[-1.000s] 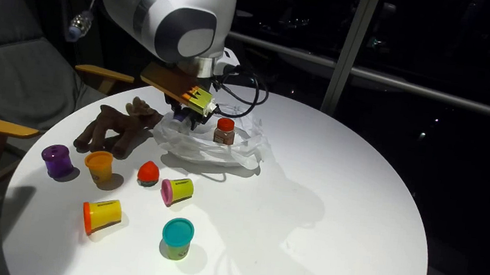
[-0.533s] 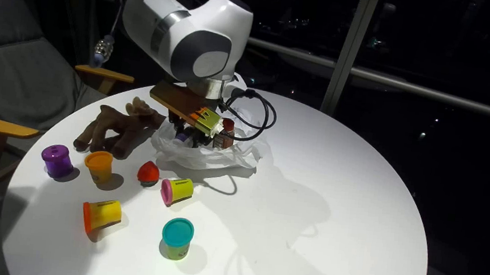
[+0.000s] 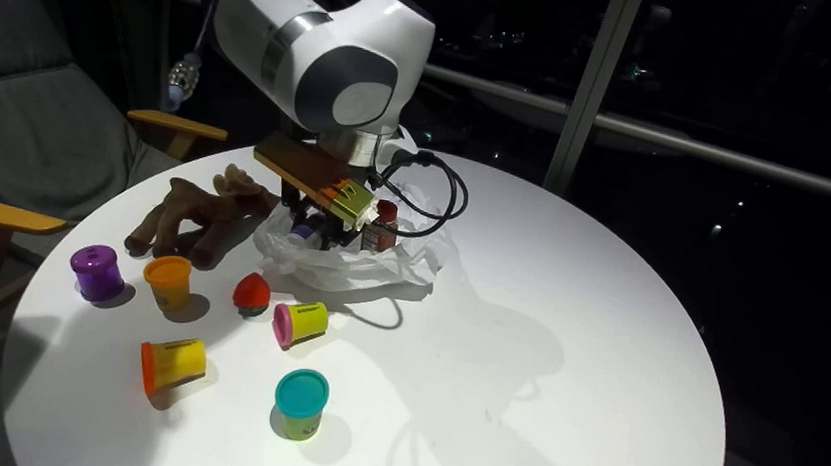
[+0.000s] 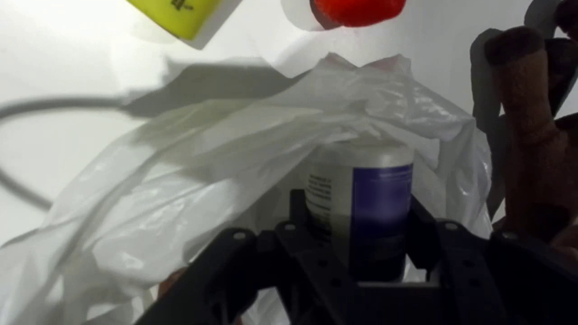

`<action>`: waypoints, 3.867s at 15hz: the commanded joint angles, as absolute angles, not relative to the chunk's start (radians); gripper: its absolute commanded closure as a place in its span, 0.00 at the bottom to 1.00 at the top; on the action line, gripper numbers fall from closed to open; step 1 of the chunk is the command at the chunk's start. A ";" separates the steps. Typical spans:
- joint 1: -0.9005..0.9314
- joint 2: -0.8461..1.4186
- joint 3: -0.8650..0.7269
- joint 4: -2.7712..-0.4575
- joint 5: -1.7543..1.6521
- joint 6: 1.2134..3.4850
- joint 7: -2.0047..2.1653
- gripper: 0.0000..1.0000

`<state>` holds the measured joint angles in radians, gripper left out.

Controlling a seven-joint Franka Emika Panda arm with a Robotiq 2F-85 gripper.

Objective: Put the object on the table in the plastic bag

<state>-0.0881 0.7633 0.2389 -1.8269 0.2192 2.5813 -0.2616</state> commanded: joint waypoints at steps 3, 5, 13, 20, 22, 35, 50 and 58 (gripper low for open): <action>-0.081 0.796 0.267 -1.745 0.226 2.612 -0.279 0.74; -0.072 0.817 0.260 -1.720 0.217 2.622 -0.275 0.74; -0.084 0.845 0.275 -1.678 0.218 2.645 -0.274 0.06; -0.074 0.636 0.223 -1.801 0.232 2.487 -0.144 0.00; -0.080 0.574 0.208 -1.852 0.259 2.425 -0.102 0.01; -0.067 0.479 0.084 -2.076 0.338 2.411 -0.015 0.00; 0.006 0.584 0.023 -2.165 0.266 2.605 0.150 0.00; -0.025 0.655 0.063 -2.133 0.281 2.681 0.099 0.30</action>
<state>-0.0132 0.6444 0.0446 -2.1464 0.2797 2.6394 0.1143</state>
